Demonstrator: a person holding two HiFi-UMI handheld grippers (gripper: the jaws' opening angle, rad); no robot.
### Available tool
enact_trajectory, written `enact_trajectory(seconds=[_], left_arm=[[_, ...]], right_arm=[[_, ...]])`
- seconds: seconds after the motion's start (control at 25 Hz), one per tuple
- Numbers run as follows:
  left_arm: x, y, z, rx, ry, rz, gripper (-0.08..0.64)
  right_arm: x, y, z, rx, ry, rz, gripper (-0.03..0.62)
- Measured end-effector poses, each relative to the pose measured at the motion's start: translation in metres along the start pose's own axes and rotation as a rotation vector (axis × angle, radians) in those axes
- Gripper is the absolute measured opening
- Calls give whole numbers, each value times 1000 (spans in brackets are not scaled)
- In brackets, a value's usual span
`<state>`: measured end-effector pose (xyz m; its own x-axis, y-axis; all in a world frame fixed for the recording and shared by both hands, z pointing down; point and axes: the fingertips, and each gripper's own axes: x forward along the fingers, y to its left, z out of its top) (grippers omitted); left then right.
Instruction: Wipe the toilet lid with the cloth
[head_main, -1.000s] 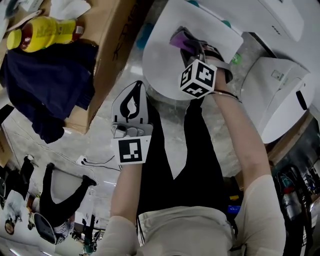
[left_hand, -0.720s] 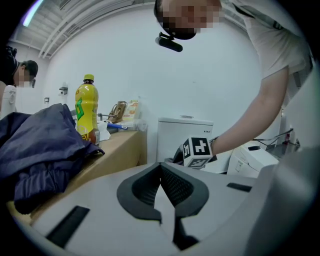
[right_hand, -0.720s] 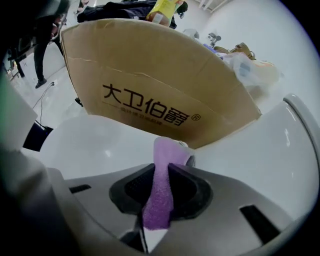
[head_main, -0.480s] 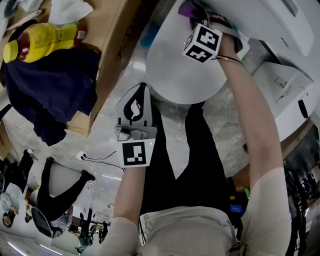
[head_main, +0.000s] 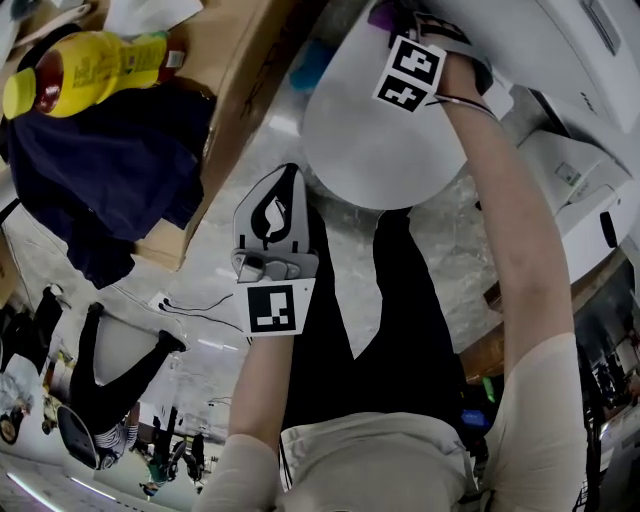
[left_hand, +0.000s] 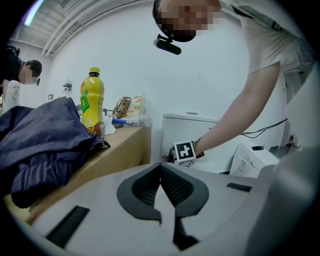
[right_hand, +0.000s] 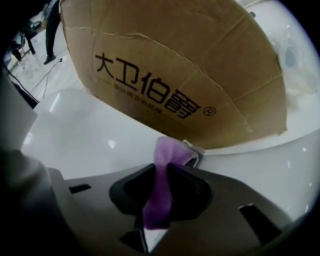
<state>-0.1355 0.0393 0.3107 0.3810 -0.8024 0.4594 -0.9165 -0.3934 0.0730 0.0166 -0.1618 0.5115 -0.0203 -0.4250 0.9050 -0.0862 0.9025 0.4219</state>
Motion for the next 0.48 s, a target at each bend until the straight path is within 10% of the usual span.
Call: enact_trajectory(seconds=[0.48], left_arm=[[-14,5,2,-11,-25,16,15]], right_arm=[[-13,55,26,45,-26,75,86]])
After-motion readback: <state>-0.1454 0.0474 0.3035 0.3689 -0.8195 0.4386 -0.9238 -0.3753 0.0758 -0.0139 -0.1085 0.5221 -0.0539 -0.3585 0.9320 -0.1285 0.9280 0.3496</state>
